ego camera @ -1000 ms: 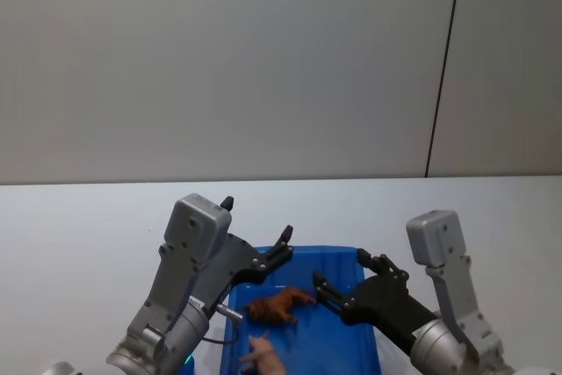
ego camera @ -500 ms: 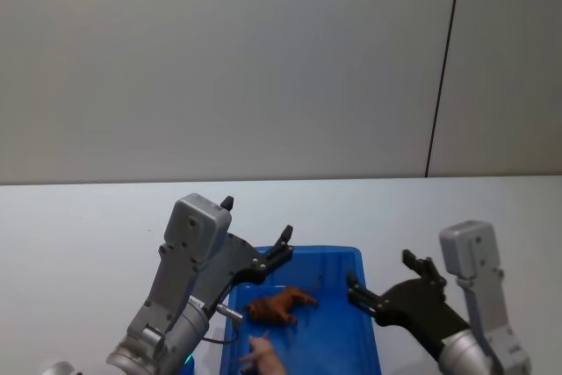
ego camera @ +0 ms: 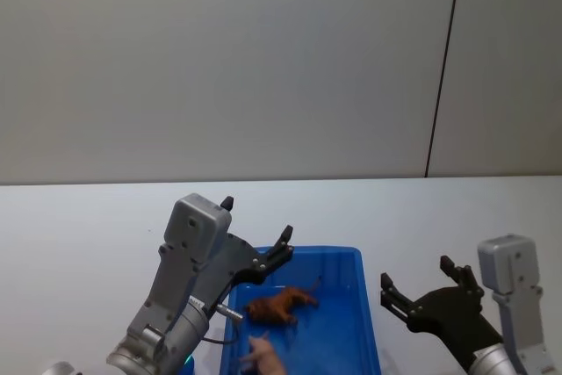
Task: Pick up the two dolls from the table and place them into the box.
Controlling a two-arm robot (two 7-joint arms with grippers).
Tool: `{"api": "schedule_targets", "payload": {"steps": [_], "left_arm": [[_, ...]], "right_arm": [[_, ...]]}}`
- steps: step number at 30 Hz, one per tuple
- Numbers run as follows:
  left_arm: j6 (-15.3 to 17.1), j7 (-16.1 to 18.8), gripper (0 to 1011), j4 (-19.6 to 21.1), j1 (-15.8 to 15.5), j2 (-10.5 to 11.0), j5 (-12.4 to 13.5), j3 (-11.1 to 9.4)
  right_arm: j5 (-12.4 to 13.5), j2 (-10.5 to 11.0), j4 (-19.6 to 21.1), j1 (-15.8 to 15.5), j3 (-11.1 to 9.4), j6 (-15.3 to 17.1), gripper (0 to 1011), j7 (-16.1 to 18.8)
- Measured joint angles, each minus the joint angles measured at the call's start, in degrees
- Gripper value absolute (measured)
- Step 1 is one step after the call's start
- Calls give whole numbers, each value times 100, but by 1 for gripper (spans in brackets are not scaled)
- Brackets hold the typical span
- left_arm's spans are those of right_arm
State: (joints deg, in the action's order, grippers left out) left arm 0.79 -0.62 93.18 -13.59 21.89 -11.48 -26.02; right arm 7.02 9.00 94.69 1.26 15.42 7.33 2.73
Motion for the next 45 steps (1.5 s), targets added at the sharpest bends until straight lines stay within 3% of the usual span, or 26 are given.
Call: {"api": "schedule_targets", "payload": {"steps": [9, 19, 33, 45], "left_arm": [[125, 82, 1001, 77, 67, 44, -43, 22], [484, 422, 1001, 390, 302, 206, -230, 93], [1047, 1029, 1001, 837, 721, 465, -709, 239], [1364, 1250, 1001, 902, 922, 561, -1009, 336]], "right_arm": [[25, 52, 79, -92, -31, -50, 1001, -123], [36, 77, 115, -139, -44, -75, 1001, -181], [43, 92, 138, -168, -55, -87, 1001, -220], [45, 97, 145, -174, -56, -94, 1001, -229]]}}
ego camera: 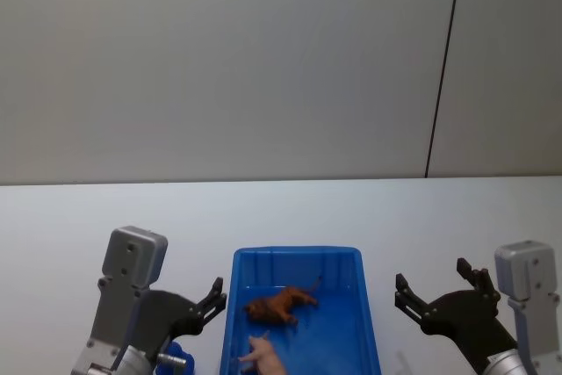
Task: Pick up the two dolls from the table and place them into the box.
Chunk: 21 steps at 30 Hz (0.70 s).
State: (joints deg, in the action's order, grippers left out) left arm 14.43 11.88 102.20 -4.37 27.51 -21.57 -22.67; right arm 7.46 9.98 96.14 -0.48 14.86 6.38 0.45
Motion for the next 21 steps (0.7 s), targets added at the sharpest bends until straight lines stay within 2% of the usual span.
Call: {"api": "schedule_targets", "payload": {"steps": [21], "left_arm": [[322, 31, 1001, -306, 141, -31, -139, 82]], "right_arm": [[0, 2, 2, -4, 1, 1, 1001, -5]]}}
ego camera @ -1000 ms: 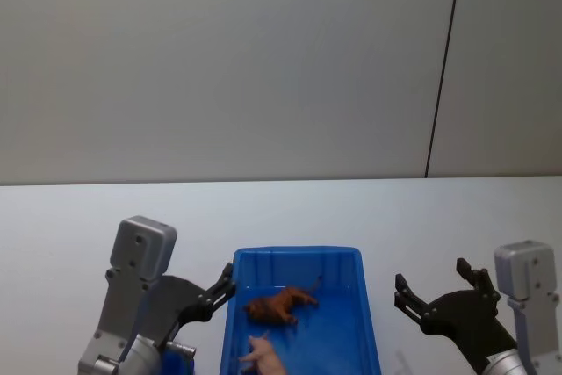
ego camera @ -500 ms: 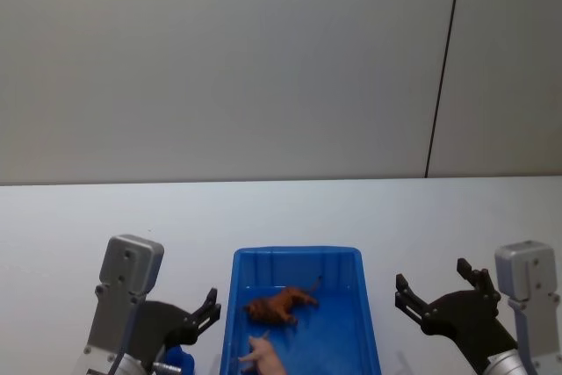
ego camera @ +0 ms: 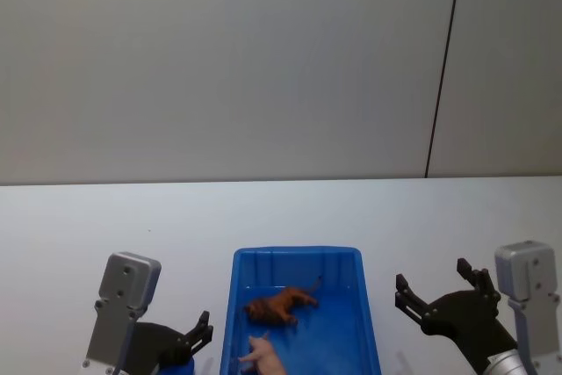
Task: Pick up the two dolls from the table and place them into the box.
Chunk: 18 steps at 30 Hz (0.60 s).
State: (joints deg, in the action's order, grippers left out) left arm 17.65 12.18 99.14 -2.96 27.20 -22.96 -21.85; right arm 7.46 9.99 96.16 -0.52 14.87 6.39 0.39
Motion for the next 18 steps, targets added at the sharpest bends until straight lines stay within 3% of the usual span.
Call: {"api": "schedule_targets", "payload": {"steps": [18], "left_arm": [[64, -110, 985, -250, 28, -116, -68, 24]], "right_arm": [[0, 0, 0, 0, 0, 0, 1001, 1]]}}
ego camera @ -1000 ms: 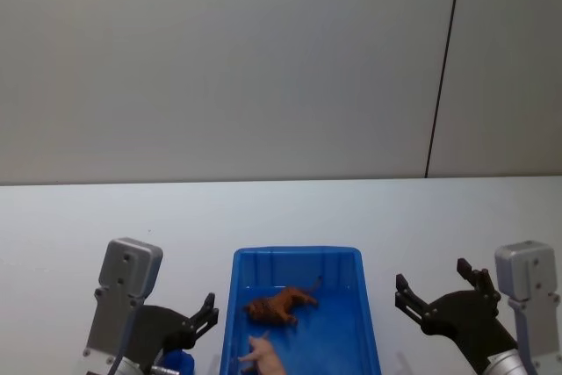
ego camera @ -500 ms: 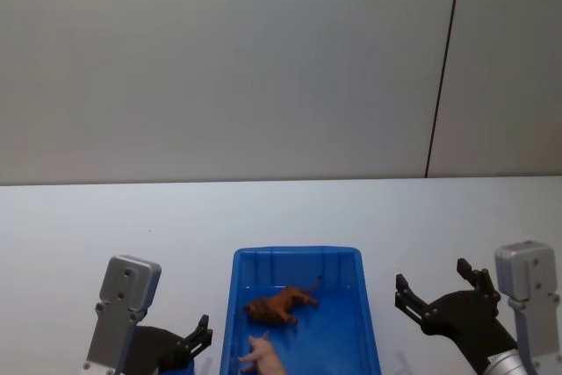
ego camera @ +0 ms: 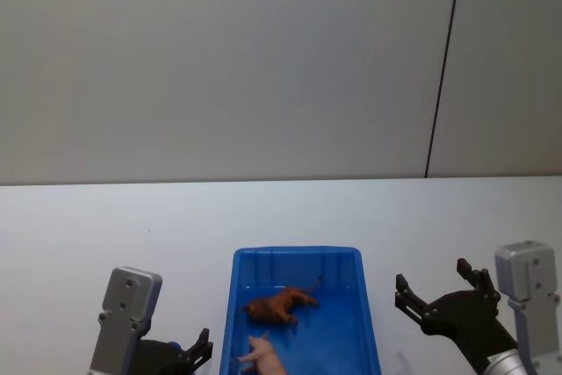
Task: Pick up the two dolls from the table and place them into the box.
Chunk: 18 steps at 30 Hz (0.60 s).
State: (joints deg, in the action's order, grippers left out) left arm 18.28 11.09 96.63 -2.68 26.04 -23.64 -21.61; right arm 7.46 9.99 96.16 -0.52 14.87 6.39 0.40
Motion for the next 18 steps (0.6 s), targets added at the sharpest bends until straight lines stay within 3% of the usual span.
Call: {"api": "schedule_targets", "payload": {"steps": [10, 11, 18], "left_arm": [[61, -32, 756, -89, 27, -47, -44, 17], [70, -33, 688, -98, 34, -53, -48, 19], [99, -30, 486, -122, 65, -71, -59, 28]], "right_arm": [[0, 0, 0, 0, 0, 0, 1001, 0], [0, 0, 0, 0, 0, 0, 1001, 0], [0, 0, 0, 0, 0, 0, 1001, 0]]}}
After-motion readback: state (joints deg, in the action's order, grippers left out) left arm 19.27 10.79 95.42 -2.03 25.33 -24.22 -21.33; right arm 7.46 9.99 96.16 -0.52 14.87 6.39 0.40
